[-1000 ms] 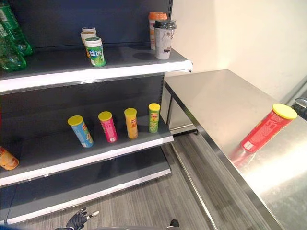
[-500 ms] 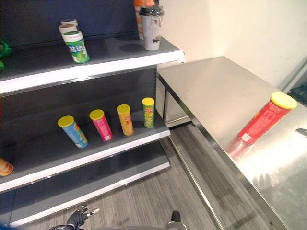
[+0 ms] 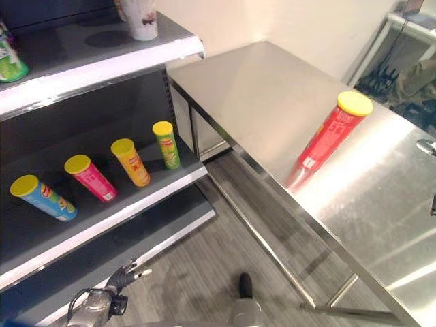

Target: Put the goods on the table back onto the shelves and tidy them up.

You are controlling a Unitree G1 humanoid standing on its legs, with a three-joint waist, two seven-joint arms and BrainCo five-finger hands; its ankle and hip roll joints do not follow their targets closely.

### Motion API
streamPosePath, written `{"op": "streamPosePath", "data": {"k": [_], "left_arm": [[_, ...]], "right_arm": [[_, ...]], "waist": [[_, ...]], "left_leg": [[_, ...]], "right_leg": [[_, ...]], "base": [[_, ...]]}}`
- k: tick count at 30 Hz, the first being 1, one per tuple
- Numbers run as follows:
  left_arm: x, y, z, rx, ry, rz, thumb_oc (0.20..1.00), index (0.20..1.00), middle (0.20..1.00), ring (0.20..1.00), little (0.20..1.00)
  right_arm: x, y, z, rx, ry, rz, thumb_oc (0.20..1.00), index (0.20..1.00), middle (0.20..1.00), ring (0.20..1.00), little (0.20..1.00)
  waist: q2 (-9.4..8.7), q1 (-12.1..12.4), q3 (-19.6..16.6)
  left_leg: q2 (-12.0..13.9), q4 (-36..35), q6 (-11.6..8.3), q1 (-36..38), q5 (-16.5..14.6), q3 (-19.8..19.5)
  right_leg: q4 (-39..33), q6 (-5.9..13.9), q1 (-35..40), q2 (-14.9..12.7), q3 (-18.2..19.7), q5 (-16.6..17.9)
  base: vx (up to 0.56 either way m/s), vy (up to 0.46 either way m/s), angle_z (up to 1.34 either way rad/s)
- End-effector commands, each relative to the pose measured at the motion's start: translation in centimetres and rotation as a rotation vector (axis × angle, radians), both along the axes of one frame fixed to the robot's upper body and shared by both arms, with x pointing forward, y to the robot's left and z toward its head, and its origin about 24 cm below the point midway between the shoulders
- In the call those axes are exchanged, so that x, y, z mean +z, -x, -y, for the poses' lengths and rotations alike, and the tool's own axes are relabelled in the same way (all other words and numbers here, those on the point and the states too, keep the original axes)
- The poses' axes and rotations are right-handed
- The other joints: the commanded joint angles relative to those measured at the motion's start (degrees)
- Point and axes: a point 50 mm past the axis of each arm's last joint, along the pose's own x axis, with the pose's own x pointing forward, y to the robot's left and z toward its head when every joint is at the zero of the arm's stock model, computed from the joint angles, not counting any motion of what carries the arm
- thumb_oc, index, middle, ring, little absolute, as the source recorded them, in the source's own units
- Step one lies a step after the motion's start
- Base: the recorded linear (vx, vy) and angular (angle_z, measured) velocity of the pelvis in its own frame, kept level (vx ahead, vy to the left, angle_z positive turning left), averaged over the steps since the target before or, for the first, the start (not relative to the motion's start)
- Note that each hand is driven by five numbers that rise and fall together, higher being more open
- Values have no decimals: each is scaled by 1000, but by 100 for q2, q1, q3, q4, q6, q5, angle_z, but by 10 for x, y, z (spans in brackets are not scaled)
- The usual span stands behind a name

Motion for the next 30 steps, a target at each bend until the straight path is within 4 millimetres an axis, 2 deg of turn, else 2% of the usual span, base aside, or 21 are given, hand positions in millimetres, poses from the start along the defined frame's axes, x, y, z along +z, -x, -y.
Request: {"op": "streamPosePath", "data": {"k": [1,2,4,7,10,11,13,16,17,19,22,25,30], "left_arm": [[18,-13,-22,19,-30,96,1000,1000,1000,1000,1000],[21,-14,-22,64,-14,122,1000,1000,1000,1000,1000],[20,-16,-17,65,3,127,1000,1000,1000,1000,1000],[15,-13,-8,36,15,104,1000,1000,1000,1000,1000],[14,-13,-9,21,6,93,1000,1000,1000,1000,1000],[14,-14,-10,16,-3,90,1000,1000,1000,1000,1000],[15,-14,-11,11,-7,92,1000,1000,1000,1000,1000],[22,-22,-19,34,-29,125,1000,1000,1000,1000,1000],[22,-22,-19,34,-29,125,1000,1000,1000,1000,1000],[25,-23,-27,36,-60,131,1000,1000,1000,1000,1000],[20,-16,-27,73,-48,109,1000,1000,1000,1000,1000],[7,2,-23,87,-35,40,1000,1000,1000,1000,1000],[-4,18,-17,54,-48,-36,1000,1000,1000,1000,1000]], "right_arm": [[63,-5,-33,209,125,193,1000,1000,1000,1000,1000],[73,-11,-47,264,143,241,1000,1000,1000,1000,1000],[76,-11,-50,280,129,266,1000,1000,1000,1000,1000],[77,-11,-46,265,106,285,1000,1000,1000,1000,1000],[70,-11,-42,241,89,276,1000,1000,1000,1000,1000],[67,-14,-43,244,82,269,1000,1000,1000,1000,1000],[66,-16,-43,245,79,262,1000,1000,1000,1000,1000],[64,-22,-51,268,80,260,1000,1000,1000,1000,1000],[64,-22,-51,268,80,260,1000,1000,1000,1000,1000],[70,-14,-47,229,117,263,1000,1000,1000,1000,1000],[71,-3,-46,238,88,335,1000,1000,1000,1000,1000],[72,-2,-43,232,106,313,1000,1000,1000,1000,1000],[73,-5,-41,242,111,282,1000,1000,1000,1000,1000]], "waist": [[-351,333,-189],[-546,529,72],[-590,614,15],[-366,627,-109],[-327,571,-215],[-279,537,-249],[-265,539,-236],[-229,501,-55],[-233,507,-59],[-223,448,-43],[-241,454,-110],[-261,542,-223],[-242,578,-282]], "left_leg": [[897,1204,-469,-198,255,-173],[901,2762,-308,-1121,661,-800],[480,2051,-176,-1342,32,-666],[145,885,-104,-1068,46,-654],[10,597,-45,-890,52,-568],[-77,413,45,-767,17,-499],[-109,319,90,-675,2,-447],[-124,227,218,-517,19,-322],[-127,224,219,-519,21,-313],[-166,97,151,-459,31,-416],[-129,128,101,-392,24,-422],[-63,85,14,-345,47,-432],[-33,53,-33,-290,47,-467]], "right_leg": [[323,64,644,-19,-433,-1028],[134,-271,1000,251,-480,-1228],[85,-173,1073,167,-466,-1284],[240,-74,1095,184,-472,-1352],[283,-2,1132,86,-503,-1340],[555,60,1077,3,-466,-1365],[818,89,962,-51,-417,-1376],[1876,257,320,-103,-115,-1193],[1890,258,304,-106,-104,-1198],[1275,253,377,-145,8,-1191],[992,147,508,-92,-19,-1225],[471,136,888,-53,-394,-1183],[167,144,1149,-16,-580,-1123]], "base": [[317,-1118,-19],[380,-1132,-34],[153,-165,-63],[165,180,36],[143,157,-40],[65,126,19],[53,131,-44],[6,103,-59],[15,15,-49],[48,-30,-10],[110,-60,42],[67,-61,14],[48,-26,17]]}}
